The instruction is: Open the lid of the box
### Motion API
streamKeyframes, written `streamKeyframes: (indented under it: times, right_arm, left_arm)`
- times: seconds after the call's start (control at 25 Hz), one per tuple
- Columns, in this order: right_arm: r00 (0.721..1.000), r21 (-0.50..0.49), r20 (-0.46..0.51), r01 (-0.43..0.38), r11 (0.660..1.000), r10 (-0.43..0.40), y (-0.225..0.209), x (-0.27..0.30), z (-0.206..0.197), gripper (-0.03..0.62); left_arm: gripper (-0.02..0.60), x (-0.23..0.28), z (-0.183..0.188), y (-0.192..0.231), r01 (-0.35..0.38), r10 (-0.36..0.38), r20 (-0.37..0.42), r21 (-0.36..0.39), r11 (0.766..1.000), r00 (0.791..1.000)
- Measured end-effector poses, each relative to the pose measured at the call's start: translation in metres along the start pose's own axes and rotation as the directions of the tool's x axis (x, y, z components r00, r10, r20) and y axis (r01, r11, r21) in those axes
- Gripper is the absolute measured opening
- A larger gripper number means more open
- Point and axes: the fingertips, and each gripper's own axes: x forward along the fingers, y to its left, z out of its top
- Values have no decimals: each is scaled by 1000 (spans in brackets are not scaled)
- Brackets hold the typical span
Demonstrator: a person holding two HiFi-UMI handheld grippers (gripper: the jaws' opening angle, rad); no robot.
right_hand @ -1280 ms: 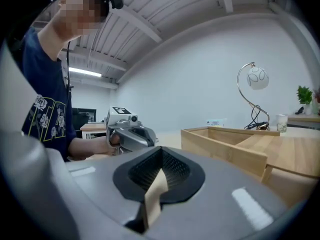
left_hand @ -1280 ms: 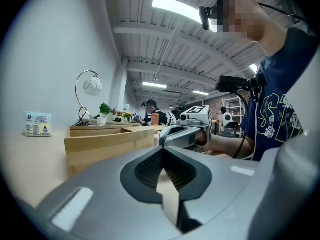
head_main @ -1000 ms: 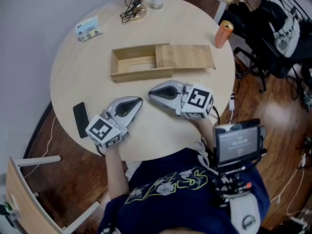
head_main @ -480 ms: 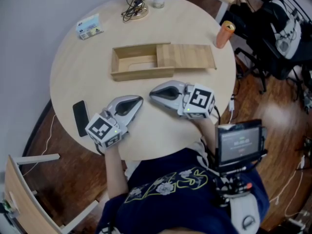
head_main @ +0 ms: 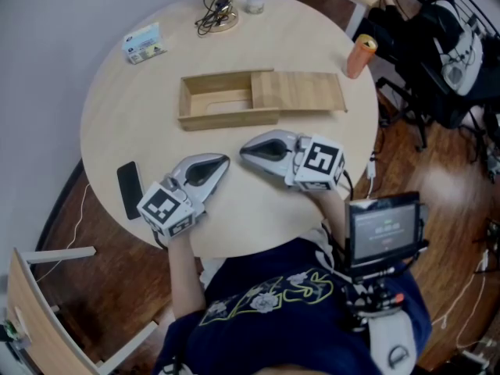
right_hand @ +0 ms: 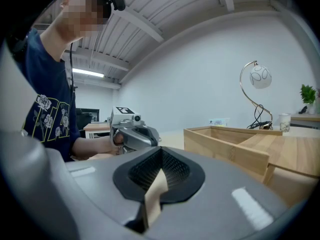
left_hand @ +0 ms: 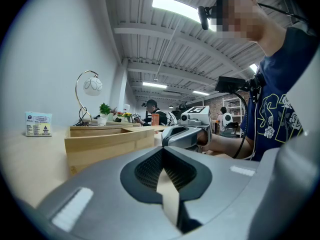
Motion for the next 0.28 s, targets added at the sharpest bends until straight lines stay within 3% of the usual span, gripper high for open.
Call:
streamKeyframes:
  times: [0.28]
  right_arm:
    - [1000,-3,2,-2,1000,2,1,0,1,-6]
  left_arm:
    - [3,-1,-1,1,-5,5,-6,6,1000,1000]
